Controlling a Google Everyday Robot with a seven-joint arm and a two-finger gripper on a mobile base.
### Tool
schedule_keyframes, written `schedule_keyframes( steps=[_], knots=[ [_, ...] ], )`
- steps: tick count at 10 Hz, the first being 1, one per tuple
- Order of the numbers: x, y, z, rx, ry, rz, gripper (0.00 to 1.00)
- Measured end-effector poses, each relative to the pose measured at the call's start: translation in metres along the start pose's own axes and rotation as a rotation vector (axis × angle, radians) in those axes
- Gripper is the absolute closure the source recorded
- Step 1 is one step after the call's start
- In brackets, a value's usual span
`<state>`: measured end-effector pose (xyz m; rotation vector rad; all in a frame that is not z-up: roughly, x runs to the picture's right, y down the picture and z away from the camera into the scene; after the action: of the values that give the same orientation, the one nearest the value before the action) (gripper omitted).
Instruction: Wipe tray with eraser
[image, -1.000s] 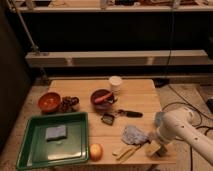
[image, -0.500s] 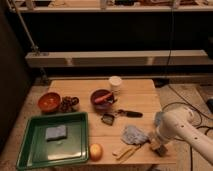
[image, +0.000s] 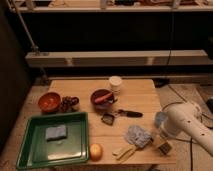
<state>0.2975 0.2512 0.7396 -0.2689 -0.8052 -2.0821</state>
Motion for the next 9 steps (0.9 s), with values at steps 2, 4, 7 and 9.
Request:
schedule_keyframes(
  steps=[2,4,7,9],
  knots=[
    [0.01,0.011,-0.054,-0.036,0.036,-0.005,1.0],
    [0.03,0.012,-0.097,-0.054,0.074,-0.037,1.0],
    [0.074,-0.022,-0.161,-0.029,0.142,-0.154,1.0],
    [0.104,-0.063,-0.176,-0.001,0.17,-0.24,1.0]
  ],
)
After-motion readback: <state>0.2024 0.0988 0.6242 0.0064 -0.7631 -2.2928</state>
